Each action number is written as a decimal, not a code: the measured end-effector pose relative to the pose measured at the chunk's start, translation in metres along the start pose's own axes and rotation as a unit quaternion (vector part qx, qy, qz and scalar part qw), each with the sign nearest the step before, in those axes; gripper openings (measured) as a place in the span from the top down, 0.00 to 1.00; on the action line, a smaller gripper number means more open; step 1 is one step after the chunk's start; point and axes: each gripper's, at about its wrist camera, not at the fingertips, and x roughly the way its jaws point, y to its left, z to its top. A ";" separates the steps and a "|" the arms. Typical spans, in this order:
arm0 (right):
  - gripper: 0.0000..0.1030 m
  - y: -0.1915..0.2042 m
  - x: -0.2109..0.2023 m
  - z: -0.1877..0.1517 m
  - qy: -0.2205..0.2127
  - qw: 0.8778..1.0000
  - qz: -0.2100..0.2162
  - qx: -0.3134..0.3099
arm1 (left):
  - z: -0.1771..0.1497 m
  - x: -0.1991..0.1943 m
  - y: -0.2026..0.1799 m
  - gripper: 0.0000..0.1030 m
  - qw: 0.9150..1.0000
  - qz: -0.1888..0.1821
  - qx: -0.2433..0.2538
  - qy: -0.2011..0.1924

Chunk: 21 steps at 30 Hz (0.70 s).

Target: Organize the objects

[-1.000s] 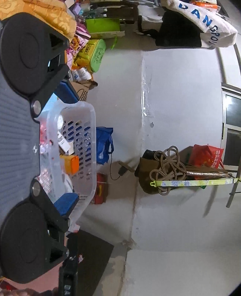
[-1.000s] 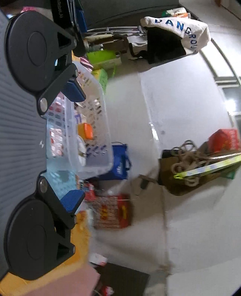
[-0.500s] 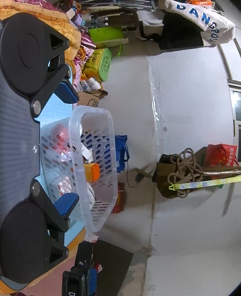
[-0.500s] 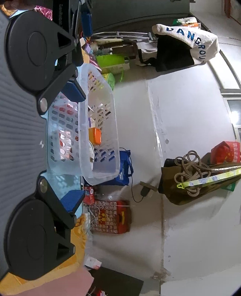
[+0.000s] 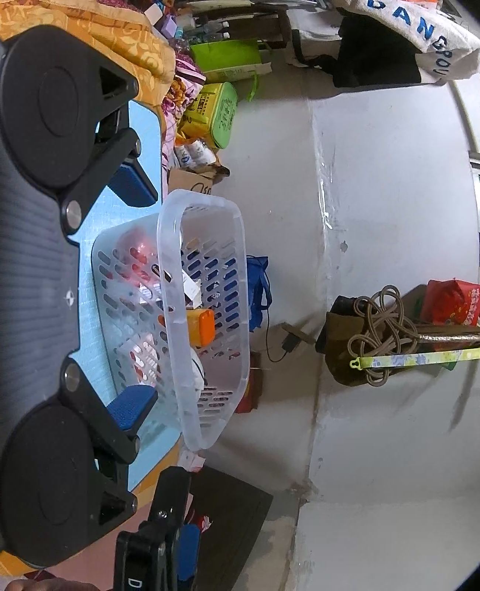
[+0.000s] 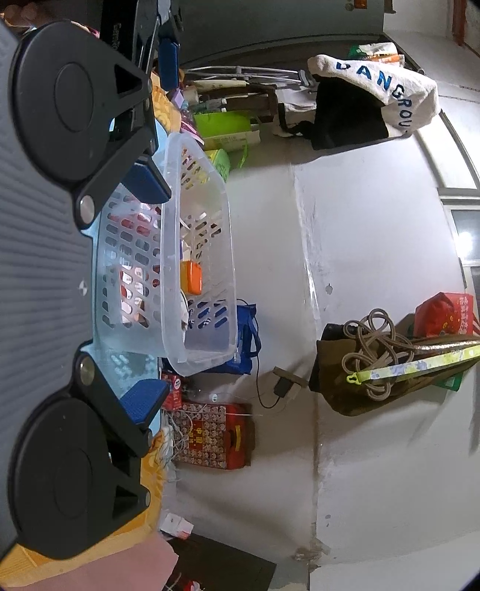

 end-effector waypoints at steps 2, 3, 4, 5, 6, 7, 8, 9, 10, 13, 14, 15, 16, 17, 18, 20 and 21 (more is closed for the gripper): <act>0.00 0.002 0.000 0.000 0.000 1.000 0.000 -0.004 | 0.000 -0.001 -0.001 0.00 1.000 0.003 0.001 -0.002; 0.00 0.003 0.000 0.000 0.000 1.000 -0.001 -0.007 | 0.000 -0.001 -0.002 0.00 1.000 0.005 0.003 -0.003; 0.00 0.004 0.000 0.000 -0.001 1.000 -0.001 -0.009 | 0.000 -0.001 -0.002 0.00 1.000 0.007 0.003 -0.003; 0.00 0.005 0.000 0.000 -0.001 1.000 -0.002 -0.011 | 0.000 -0.002 -0.003 0.00 1.000 0.008 0.004 -0.005; 0.00 0.005 0.000 -0.001 -0.001 1.000 -0.001 -0.012 | 0.000 -0.002 -0.004 0.00 1.000 0.009 0.006 -0.007; 0.00 0.005 0.000 -0.001 0.000 1.000 -0.001 -0.011 | 0.000 -0.003 -0.004 0.00 1.000 0.007 0.007 -0.007; 0.00 0.005 0.001 -0.001 0.001 1.000 0.000 -0.010 | 0.000 -0.003 -0.005 0.00 1.000 0.003 0.006 -0.007; 0.00 0.004 0.001 -0.001 0.003 1.000 0.002 -0.009 | 0.000 -0.002 -0.005 0.00 1.000 0.001 0.006 -0.006; 0.00 0.003 0.001 -0.001 0.004 1.000 0.003 -0.008 | 0.001 -0.002 -0.005 0.00 1.000 -0.001 0.006 -0.004; 0.00 0.001 0.002 -0.001 0.008 1.000 0.003 -0.005 | 0.000 0.000 -0.005 0.00 1.000 -0.003 0.004 -0.001; 0.00 0.000 0.002 0.000 0.008 1.000 0.002 -0.004 | 0.000 0.000 -0.005 0.00 1.000 -0.003 0.004 -0.001; 0.00 0.000 0.003 0.000 0.009 1.000 0.002 -0.004 | 0.000 0.000 -0.004 0.00 1.000 -0.001 0.004 -0.001; 0.00 0.000 0.003 0.000 0.010 1.000 0.003 -0.003 | 0.000 0.001 -0.004 0.00 1.000 0.001 0.004 -0.001; 0.00 0.000 0.003 0.000 0.012 1.000 0.004 -0.002 | 0.000 0.001 -0.003 0.00 1.000 0.001 0.002 0.000; 0.00 0.000 0.004 0.000 0.014 1.000 0.006 -0.002 | 0.000 0.001 -0.003 0.00 1.000 0.000 0.000 0.000; 0.00 0.000 0.004 -0.001 0.016 1.000 0.008 -0.001 | 0.000 0.002 -0.001 0.00 1.000 -0.003 -0.003 0.002; 0.00 0.001 0.004 -0.001 0.017 1.000 0.007 -0.003 | 0.000 0.002 -0.001 0.00 1.000 -0.004 -0.004 0.003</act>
